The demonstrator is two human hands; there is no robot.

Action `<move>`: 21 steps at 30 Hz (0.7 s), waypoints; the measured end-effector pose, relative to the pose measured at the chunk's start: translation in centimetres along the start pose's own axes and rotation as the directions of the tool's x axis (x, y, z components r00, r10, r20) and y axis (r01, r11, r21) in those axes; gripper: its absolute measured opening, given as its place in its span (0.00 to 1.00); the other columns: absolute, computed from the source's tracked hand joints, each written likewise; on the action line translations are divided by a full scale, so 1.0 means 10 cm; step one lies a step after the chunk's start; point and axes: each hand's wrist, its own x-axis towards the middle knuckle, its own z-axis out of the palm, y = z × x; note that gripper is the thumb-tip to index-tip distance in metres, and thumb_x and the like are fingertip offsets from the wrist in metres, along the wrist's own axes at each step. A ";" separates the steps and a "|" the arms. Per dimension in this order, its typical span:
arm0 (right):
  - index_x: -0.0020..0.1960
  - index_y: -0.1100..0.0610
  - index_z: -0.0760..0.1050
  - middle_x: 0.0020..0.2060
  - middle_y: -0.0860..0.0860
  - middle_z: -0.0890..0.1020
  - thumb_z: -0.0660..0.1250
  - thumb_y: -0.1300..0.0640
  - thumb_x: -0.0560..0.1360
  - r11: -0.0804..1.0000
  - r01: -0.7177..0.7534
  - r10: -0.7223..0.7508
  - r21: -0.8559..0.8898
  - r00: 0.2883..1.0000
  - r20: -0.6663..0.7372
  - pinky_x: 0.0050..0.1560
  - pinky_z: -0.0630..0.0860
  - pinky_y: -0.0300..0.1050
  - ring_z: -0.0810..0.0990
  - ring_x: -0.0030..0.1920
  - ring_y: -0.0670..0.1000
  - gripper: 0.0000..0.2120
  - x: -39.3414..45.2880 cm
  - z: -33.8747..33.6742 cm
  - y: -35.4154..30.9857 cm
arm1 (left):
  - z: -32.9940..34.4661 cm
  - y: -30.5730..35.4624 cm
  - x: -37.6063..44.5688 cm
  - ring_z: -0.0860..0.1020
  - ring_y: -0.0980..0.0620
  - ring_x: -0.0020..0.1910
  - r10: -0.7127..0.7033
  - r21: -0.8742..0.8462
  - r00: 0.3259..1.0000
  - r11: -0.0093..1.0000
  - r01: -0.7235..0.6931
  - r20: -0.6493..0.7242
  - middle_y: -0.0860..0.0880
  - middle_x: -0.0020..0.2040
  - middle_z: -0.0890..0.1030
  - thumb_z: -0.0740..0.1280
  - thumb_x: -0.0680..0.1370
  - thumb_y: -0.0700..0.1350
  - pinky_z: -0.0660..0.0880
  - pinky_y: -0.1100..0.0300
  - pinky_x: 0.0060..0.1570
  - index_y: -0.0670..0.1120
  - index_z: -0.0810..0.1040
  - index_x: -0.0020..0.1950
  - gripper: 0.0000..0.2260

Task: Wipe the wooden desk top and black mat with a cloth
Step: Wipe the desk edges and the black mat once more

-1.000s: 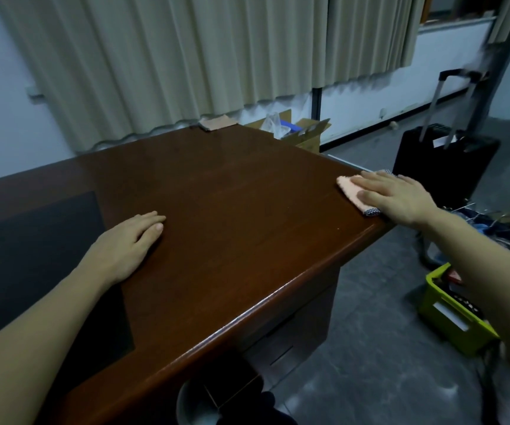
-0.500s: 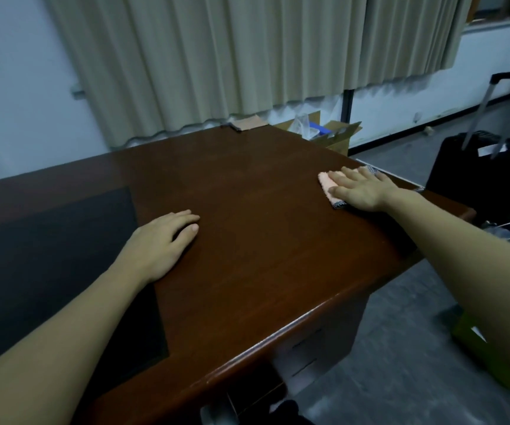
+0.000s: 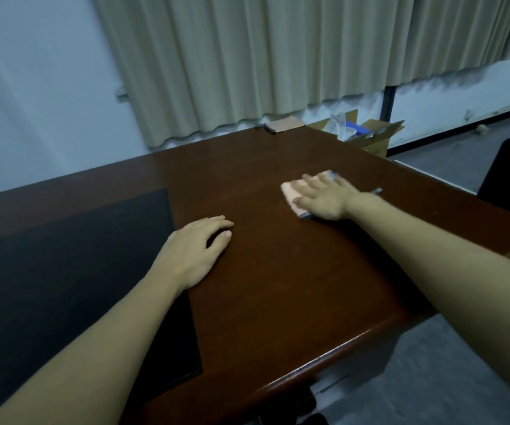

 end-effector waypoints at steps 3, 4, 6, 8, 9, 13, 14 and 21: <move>0.82 0.40 0.38 0.82 0.47 0.40 0.41 0.34 0.83 0.977 0.207 -0.207 -0.044 0.978 0.000 0.79 0.40 0.58 0.39 0.82 0.55 0.31 -0.34 0.10 -0.39 | 0.00 0.00 -0.01 0.63 0.57 0.76 -0.003 -0.002 1.000 1.000 0.003 0.003 0.59 0.76 0.68 0.52 0.84 0.60 0.62 0.49 0.74 0.61 0.71 0.73 0.19; 0.82 0.40 0.38 0.82 0.46 0.40 0.41 0.34 0.83 0.963 0.265 -0.265 -0.049 0.964 -0.004 0.79 0.39 0.57 0.39 0.81 0.54 0.30 -0.48 0.13 -0.44 | 0.00 0.00 -0.01 0.63 0.57 0.76 -0.005 -0.002 1.000 1.000 0.005 0.005 0.59 0.76 0.68 0.52 0.84 0.60 0.62 0.50 0.74 0.60 0.71 0.73 0.19; 0.81 0.39 0.38 0.82 0.45 0.40 0.41 0.35 0.83 0.939 0.341 -0.342 -0.049 0.940 -0.008 0.80 0.39 0.56 0.38 0.81 0.52 0.29 -0.77 0.19 -0.41 | -0.01 0.00 0.00 0.63 0.56 0.76 -0.010 -0.005 1.000 1.000 0.010 0.009 0.59 0.76 0.68 0.52 0.84 0.59 0.61 0.50 0.74 0.60 0.70 0.74 0.20; 0.81 0.38 0.37 0.81 0.44 0.39 0.41 0.35 0.83 0.935 0.353 -0.353 -0.039 0.936 0.002 0.80 0.38 0.54 0.36 0.81 0.49 0.29 -1.04 0.22 -0.24 | -0.01 0.00 0.00 0.63 0.57 0.76 -0.012 -0.018 1.000 1.000 0.012 0.014 0.59 0.76 0.68 0.51 0.84 0.60 0.61 0.50 0.75 0.61 0.70 0.73 0.20; 0.80 0.37 0.37 0.81 0.43 0.38 0.41 0.34 0.83 0.941 0.336 -0.336 -0.031 0.942 0.010 0.79 0.37 0.52 0.36 0.80 0.48 0.28 -1.15 0.23 -0.12 | -0.01 -0.01 0.00 0.63 0.57 0.77 -0.012 -0.025 1.000 1.000 0.013 0.017 0.59 0.76 0.68 0.51 0.84 0.60 0.61 0.50 0.75 0.61 0.70 0.73 0.20; 0.78 0.34 0.36 0.81 0.41 0.39 0.40 0.31 0.80 0.984 0.179 -0.179 -0.005 0.984 0.010 0.78 0.37 0.49 0.38 0.81 0.48 0.29 -1.41 0.27 0.36 | -0.01 -0.01 0.00 0.63 0.56 0.77 -0.005 -0.023 1.000 1.000 0.006 0.023 0.58 0.76 0.68 0.51 0.84 0.59 0.61 0.48 0.75 0.60 0.70 0.74 0.20; 0.78 0.34 0.36 0.81 0.41 0.40 0.39 0.29 0.78 0.992 0.130 -0.130 -0.001 0.991 0.012 0.79 0.38 0.50 0.38 0.81 0.48 0.31 -1.44 0.27 0.47 | -0.01 -0.01 0.00 0.63 0.55 0.77 -0.005 -0.019 1.000 1.000 0.005 0.023 0.58 0.76 0.68 0.51 0.84 0.59 0.61 0.48 0.75 0.60 0.70 0.74 0.20; 0.80 0.36 0.37 0.82 0.45 0.41 0.43 0.36 0.84 0.997 -0.082 0.082 0.013 0.997 0.016 0.79 0.40 0.55 0.39 0.81 0.51 0.28 -1.27 0.28 0.95 | 0.00 -0.02 -0.03 0.62 0.55 0.77 0.015 -0.003 1.000 1.000 -0.015 0.026 0.57 0.77 0.67 0.51 0.84 0.60 0.61 0.49 0.75 0.59 0.70 0.75 0.21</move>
